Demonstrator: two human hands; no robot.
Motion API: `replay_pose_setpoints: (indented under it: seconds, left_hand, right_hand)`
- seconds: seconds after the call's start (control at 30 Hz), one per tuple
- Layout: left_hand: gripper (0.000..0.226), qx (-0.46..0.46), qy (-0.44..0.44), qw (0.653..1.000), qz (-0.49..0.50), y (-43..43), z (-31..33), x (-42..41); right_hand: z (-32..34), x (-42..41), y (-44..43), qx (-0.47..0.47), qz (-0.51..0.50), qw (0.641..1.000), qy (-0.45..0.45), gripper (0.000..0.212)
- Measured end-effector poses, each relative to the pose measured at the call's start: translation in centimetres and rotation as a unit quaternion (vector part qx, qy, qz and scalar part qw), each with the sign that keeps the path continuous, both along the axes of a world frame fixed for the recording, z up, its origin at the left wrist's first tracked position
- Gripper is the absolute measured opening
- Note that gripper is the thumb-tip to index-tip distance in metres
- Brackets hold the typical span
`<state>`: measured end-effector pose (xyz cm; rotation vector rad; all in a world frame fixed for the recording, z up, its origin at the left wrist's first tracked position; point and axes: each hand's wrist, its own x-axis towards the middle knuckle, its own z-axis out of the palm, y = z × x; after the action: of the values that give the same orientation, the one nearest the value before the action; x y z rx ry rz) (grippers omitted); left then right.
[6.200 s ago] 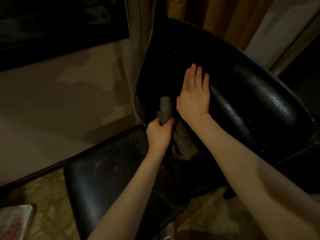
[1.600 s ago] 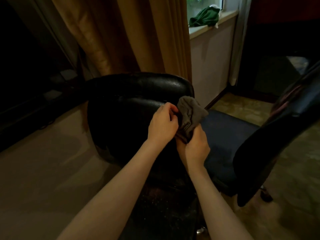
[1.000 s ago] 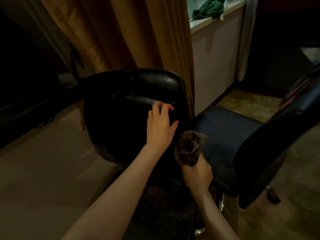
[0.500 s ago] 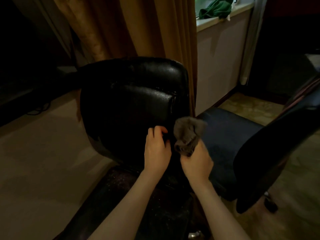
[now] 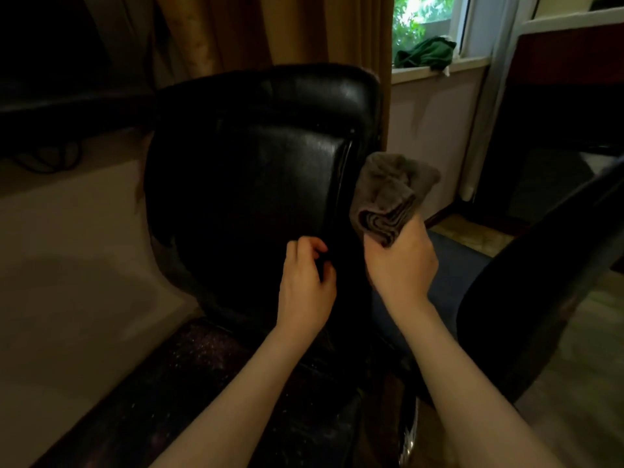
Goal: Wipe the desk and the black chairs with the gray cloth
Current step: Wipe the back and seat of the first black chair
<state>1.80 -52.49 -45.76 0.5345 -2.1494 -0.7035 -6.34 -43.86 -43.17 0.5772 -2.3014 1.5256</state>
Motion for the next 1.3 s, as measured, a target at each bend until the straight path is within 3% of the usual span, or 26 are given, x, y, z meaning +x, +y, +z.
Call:
replay_pose_setpoints:
  seconds: [0.23, 0.4, 0.5, 0.6, 0.67, 0.73, 0.93, 1.07, 1.2, 1.3]
  left_hand:
    - [0.017, 0.037, 0.045, 0.998, 0.026, 0.2, -5.1, 1.1]
    - [0.018, -0.016, 0.040, 0.999, 0.028, -0.5, -8.6, 2.0]
    - [0.018, -0.005, 0.049, 0.998, 0.025, -0.4, -9.7, 2.4]
    - [0.016, 0.010, 0.063, 0.998, 0.019, -0.2, -9.8, 2.7]
    - [0.017, -0.006, 0.058, 0.998, 0.015, -0.2, -10.0, 2.8]
    - [0.017, 0.002, 0.060, 0.998, 0.009, 0.0, -10.6, 3.1]
    - [0.016, 0.046, 0.066, 0.997, -0.006, -0.1, -10.6, 3.3]
    - [0.018, 0.018, 0.060, 0.998, 0.006, 0.6, -10.6, 2.9]
    - [0.023, 0.023, 0.045, 0.999, 0.019, 0.6, -10.6, 2.8]
    - [0.028, 0.037, 0.042, 0.998, 0.007, 0.5, -10.1, 3.3]
  right_hand:
    - [-12.2, 1.3, 1.1, 0.091, 0.043, 0.995, 0.025, 0.030]
    - [-17.9, 2.3, 2.9, 0.150, 0.100, 0.982, 0.059, 0.017]
    - [-17.2, 2.3, 4.3, 0.101, 0.084, 0.986, 0.102, 0.012]
    - [-13.9, 2.0, 3.3, 0.017, 0.054, 0.991, 0.125, 0.042]
    - [-12.2, 2.0, 1.7, 0.059, 0.044, 0.983, 0.165, 0.063]
    - [-12.3, 2.3, 0.6, 0.097, 0.045, 0.978, 0.181, 0.070]
    - [-21.1, 3.0, 1.3, 0.055, 0.131, 0.973, 0.182, 0.044]
    - [-25.6, 2.5, 3.5, 0.156, 0.150, 0.953, 0.214, 0.047]
    - [-22.7, 1.9, 4.9, 0.077, 0.105, 0.962, 0.240, 0.036]
    - [-16.9, 1.8, 3.8, -0.016, 0.090, 0.977, 0.193, 0.050]
